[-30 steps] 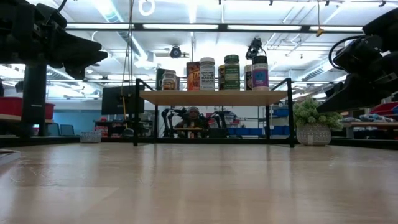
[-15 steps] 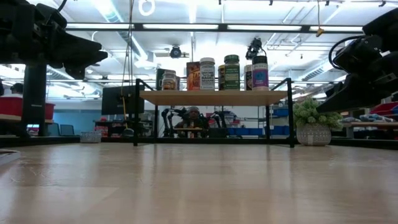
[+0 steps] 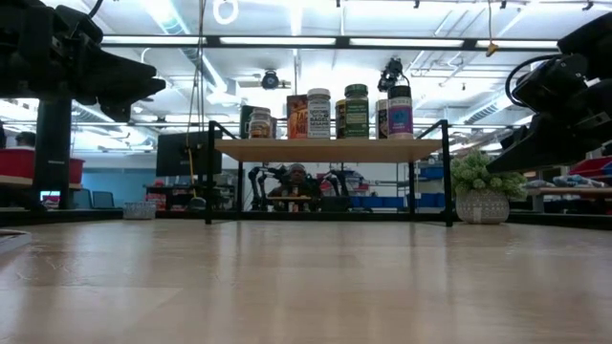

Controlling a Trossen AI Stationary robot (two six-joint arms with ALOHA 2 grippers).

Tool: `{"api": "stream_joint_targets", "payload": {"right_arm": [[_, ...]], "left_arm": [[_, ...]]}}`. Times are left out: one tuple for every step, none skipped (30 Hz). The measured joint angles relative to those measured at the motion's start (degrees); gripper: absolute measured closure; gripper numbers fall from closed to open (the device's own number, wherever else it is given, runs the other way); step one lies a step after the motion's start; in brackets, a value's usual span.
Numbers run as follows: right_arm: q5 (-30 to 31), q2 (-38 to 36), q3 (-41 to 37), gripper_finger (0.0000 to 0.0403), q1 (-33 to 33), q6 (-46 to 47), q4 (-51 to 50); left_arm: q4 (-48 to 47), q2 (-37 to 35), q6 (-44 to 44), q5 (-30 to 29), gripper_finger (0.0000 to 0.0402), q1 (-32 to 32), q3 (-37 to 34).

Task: Shelf spices
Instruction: Return to Home Position

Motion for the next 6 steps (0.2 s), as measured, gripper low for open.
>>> {"api": "stream_joint_targets", "payload": {"right_arm": [[0.0, 0.0, 0.0, 0.0391, 0.0, 0.0, 0.0], [0.0, 0.0, 0.0, 0.0391, 0.0, 0.0, 0.0], [0.0, 0.0, 0.0, 0.0391, 0.0, 0.0, 0.0], [0.0, 0.0, 0.0, 0.0392, 0.0, 0.0, 0.0], [0.0, 0.0, 0.0, 0.0391, 0.0, 0.0, 0.0], [0.0, 0.0, 0.0, 0.0391, 0.0, 0.0, 0.0]], "left_arm": [[0.0, 0.0, 0.0, 0.0, 0.0232, 0.0, 0.0], [0.0, 0.0, 0.0, 0.0, 0.0232, 0.0, 0.0], [0.0, 0.0, 0.0, 0.0, 0.0232, 0.0, 0.0], [0.0, 0.0, 0.0, 0.0, 0.0232, 0.0, 0.0], [0.0, 0.0, 0.0, 0.0, 0.0232, 0.0, 0.0], [0.0, 0.0, 0.0, 0.0, 0.0232, 0.0, 0.0]]}}
